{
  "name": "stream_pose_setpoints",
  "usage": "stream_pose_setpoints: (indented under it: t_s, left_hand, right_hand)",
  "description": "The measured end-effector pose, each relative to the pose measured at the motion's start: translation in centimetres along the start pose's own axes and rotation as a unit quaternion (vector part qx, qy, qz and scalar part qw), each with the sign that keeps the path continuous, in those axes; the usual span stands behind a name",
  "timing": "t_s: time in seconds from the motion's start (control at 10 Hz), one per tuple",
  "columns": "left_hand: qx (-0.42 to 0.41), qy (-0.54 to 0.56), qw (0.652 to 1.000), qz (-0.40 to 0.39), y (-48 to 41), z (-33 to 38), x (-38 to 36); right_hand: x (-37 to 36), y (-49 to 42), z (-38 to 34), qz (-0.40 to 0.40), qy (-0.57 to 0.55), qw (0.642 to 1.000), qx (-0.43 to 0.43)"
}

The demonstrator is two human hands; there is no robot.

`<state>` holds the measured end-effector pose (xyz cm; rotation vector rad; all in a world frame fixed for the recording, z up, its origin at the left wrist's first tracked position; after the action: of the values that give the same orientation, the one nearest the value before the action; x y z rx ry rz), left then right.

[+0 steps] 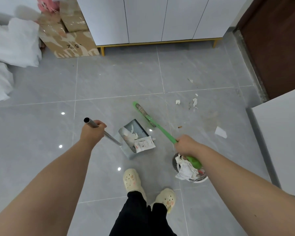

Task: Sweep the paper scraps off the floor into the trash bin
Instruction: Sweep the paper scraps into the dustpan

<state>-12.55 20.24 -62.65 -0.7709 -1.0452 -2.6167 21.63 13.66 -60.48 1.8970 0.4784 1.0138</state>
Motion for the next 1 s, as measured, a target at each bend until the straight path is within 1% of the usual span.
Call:
stream_pose_setpoints:
  t_s: [0.1,0.2,0.3,0.4,0.5,0.6,0.7,0.8,0.9,1.0]
  left_hand:
    - [-0.007,0.004,1.0,0.001,0.5,-1.1,1.0]
    - [-0.009,0.035,0.999,0.036,0.6,-1.6,2.3]
    - [-0.016,0.058,0.997,0.047,0.6,-1.4,3.6]
    - [-0.035,0.075,0.996,0.041,0.8,-1.1,5.2]
    - [-0.042,0.097,0.994,0.036,0.7,-1.3,6.8]
    - [-0.046,0.113,0.992,0.04,0.7,-1.5,8.6]
    - [-0.048,0.118,0.991,0.042,0.7,-1.6,9.9]
    - [-0.054,0.098,0.993,0.036,0.7,-1.9,10.5]
    - [-0.052,0.069,0.996,0.026,0.8,-3.0,10.3]
    - [-0.048,0.038,0.998,0.018,1.2,-4.4,9.7]
  right_hand:
    - [-1.8,0.1,0.4,0.025,0.001,0.999,-0.024]
    - [-4.2,0.7,-0.3,0.031,0.03,0.998,-0.041]
    - [-5.7,0.8,-1.3,0.046,0.022,0.997,-0.052]
    - [-6.0,0.9,-1.7,0.077,0.032,0.994,-0.066]
    - [-6.6,1.0,-1.9,0.084,0.06,0.992,-0.076]
    - [-7.3,2.2,-2.1,0.089,0.059,0.99,-0.096]
    - [-8.0,3.1,-2.6,0.073,0.077,0.99,-0.098]
    - [-9.3,3.5,-3.0,0.025,0.084,0.992,-0.093]
    - [-11.1,3.7,-2.8,0.012,0.039,0.995,-0.095]
    - [-11.9,4.7,-2.5,0.014,-0.004,0.992,-0.122]
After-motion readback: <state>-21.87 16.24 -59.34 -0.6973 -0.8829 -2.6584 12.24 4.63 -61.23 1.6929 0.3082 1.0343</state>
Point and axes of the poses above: each hand's wrist, its own y-axis away from the middle knuckle, its own x-axis out of the back of the hand, z = x × y, the point moved 8 cm from there along -y, towards the middle knuckle, and after that the axes turned 2 degrees about -y, right-handed, at the moved point
